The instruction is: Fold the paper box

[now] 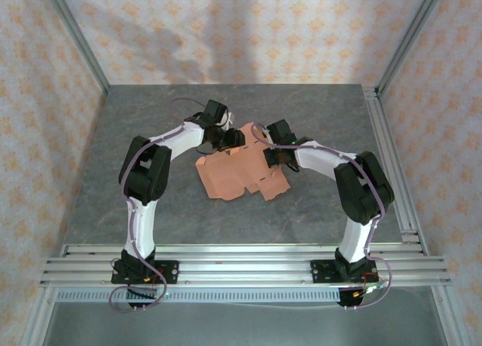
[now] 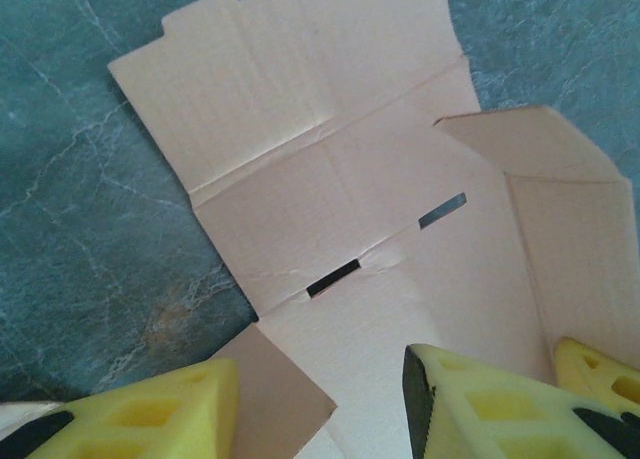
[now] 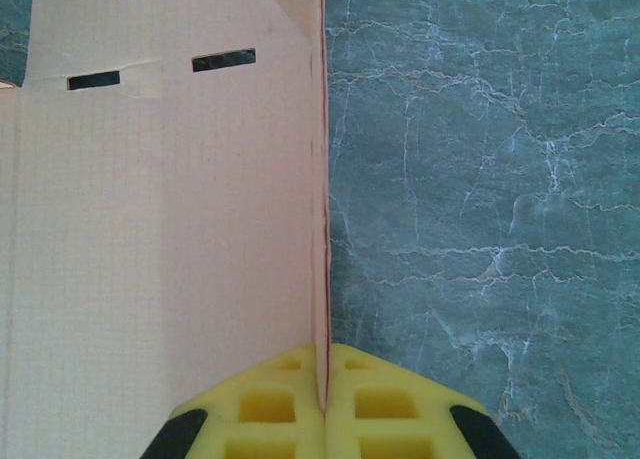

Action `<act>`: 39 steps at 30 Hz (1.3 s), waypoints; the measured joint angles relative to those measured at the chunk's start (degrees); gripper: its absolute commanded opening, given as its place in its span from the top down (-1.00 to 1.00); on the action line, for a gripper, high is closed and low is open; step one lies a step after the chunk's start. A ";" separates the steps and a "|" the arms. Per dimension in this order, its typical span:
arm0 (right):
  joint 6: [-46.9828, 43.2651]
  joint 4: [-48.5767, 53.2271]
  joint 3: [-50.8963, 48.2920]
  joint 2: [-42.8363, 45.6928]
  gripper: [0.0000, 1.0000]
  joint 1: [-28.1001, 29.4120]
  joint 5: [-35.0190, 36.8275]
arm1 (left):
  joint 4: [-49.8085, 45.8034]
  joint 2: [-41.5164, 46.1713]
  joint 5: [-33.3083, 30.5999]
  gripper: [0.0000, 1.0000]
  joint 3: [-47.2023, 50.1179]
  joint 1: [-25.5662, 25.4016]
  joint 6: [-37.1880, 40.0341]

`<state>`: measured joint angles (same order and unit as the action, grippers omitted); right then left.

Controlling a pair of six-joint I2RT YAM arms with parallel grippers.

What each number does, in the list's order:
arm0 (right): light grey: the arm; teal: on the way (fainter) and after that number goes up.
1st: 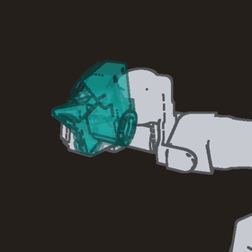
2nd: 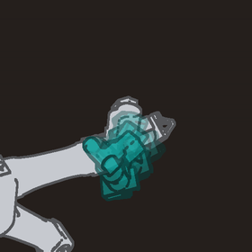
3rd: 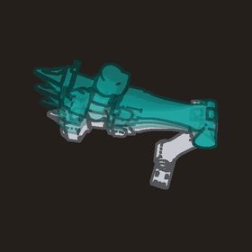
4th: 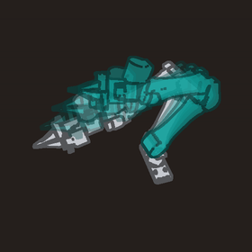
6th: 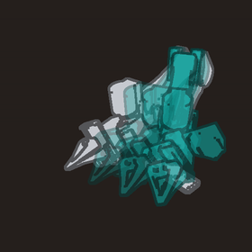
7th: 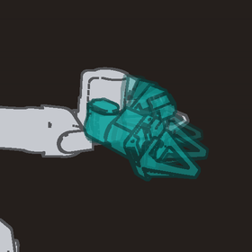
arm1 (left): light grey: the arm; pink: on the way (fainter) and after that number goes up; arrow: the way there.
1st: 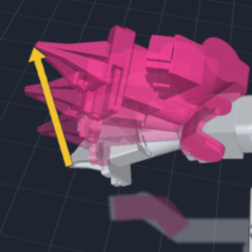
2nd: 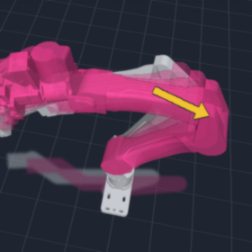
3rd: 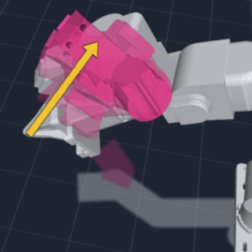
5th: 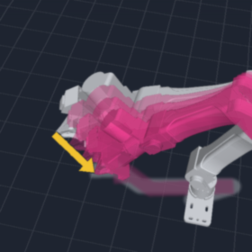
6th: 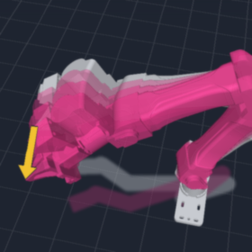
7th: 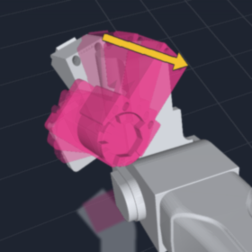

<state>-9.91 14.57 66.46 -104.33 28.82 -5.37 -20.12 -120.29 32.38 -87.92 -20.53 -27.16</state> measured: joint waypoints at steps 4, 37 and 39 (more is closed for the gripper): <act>0.00 -0.02 0.00 -0.02 1.00 0.00 -0.02 | 0.00 0.02 0.35 0.04 0.26 -0.07 0.00; -0.96 -2.97 -1.81 -0.17 1.00 1.40 -0.02 | -0.20 4.00 -3.26 -0.46 -4.98 -1.81 -1.62; -1.31 -3.93 -2.60 0.31 1.00 1.79 -0.33 | -0.35 2.36 -2.97 -0.51 -9.07 -1.81 -1.70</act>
<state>-11.22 10.63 63.86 -104.03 30.61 -5.69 -20.47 -117.93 29.41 -96.99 -22.35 -28.86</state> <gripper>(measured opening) 0.049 0.736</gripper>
